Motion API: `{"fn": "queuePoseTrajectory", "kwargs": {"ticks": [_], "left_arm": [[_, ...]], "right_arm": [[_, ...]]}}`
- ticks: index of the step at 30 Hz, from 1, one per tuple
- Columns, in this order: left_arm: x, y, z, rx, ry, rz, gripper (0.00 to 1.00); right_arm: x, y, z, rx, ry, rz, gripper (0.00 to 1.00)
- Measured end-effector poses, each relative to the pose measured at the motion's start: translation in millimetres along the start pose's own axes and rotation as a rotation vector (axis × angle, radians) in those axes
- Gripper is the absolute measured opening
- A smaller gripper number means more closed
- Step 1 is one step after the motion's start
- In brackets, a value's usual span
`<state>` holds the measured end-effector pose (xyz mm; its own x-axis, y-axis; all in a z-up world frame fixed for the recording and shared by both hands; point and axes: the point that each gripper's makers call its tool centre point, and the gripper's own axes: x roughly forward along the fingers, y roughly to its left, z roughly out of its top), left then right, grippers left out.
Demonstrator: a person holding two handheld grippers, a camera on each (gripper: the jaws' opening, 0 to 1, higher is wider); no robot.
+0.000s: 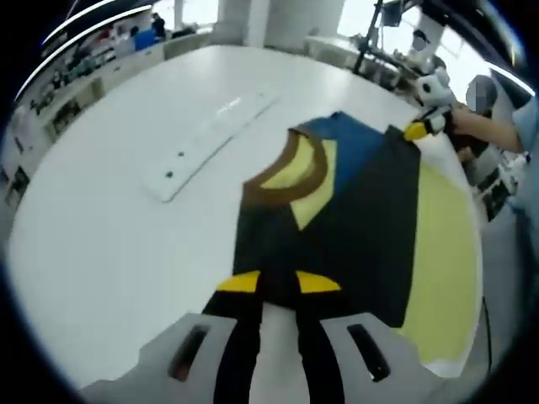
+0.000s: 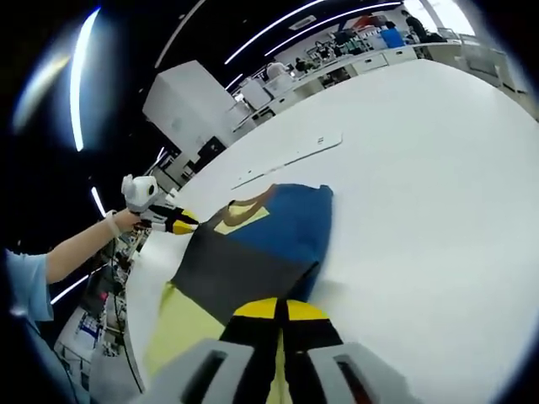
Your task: Fold the garment on the visible template until the final outline fits inside the template.
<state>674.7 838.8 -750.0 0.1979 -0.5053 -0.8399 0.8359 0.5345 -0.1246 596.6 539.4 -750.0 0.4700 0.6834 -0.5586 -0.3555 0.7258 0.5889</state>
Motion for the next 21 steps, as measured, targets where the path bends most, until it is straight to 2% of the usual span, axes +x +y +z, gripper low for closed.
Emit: {"fn": "queuePoseTrajectory", "kwargs": {"ticks": [4, 6, 9, 11, 13, 15, 16, 18, 19, 21], "left_arm": [[-4.8, -14.1, -14.9, -0.136, 0.061, -0.022, 0.07], [-10.0, -19.6, -16.5, -0.135, 0.054, -0.012, 0.07], [-17.1, -35.3, -9.8, -0.12, 0.009, 0.019, 0.1], [-15.8, -37.7, -12.8, -0.074, 0.016, 0.048, 0.14], [-10.3, -41.8, -21.8, -0.062, 0.042, 0.068, 0.2], [-7.4, -41.1, -27.0, -0.01, 0.056, 0.1, 0.2], [-4.8, -42.6, -25.8, -0.004, 0.033, 0.1, 0.18], [-5.2, -41.0, -20.0, -0.038, -0.004, 0.123, 0.17], [-6.4, -41.7, -18.3, -0.031, -0.012, 0.128, 0.17], [-6.3, -43.3, -20.1, -0.03, -0.001, 0.134, 0.15]], "right_arm": [[-0.1, -0.4, -1.3, 0.006, -0.001, 0.001, 0.0], [-0.5, 0.8, -1.2, 0.005, -0.004, 0.004, 0.0], [-0.3, 0.8, -1.4, 0.006, -0.004, 0.005, 0.0], [-0.6, 1.8, -1.8, 0.009, -0.007, 0.005, 0.0], [-0.6, 2.3, -2.0, 0.011, -0.008, 0.005, 0.0], [-0.6, 3.0, -2.3, 0.012, -0.008, 0.006, 0.0], [-0.7, 3.5, -2.7, 0.012, -0.008, 0.006, 0.0], [-0.9, 4.1, -3.1, 0.016, -0.007, 0.005, 0.0], [-1.0, 4.5, -3.5, 0.017, -0.006, 0.006, 0.0], [-1.3, 4.3, -3.6, 0.012, -0.005, 0.005, 0.0]]}}
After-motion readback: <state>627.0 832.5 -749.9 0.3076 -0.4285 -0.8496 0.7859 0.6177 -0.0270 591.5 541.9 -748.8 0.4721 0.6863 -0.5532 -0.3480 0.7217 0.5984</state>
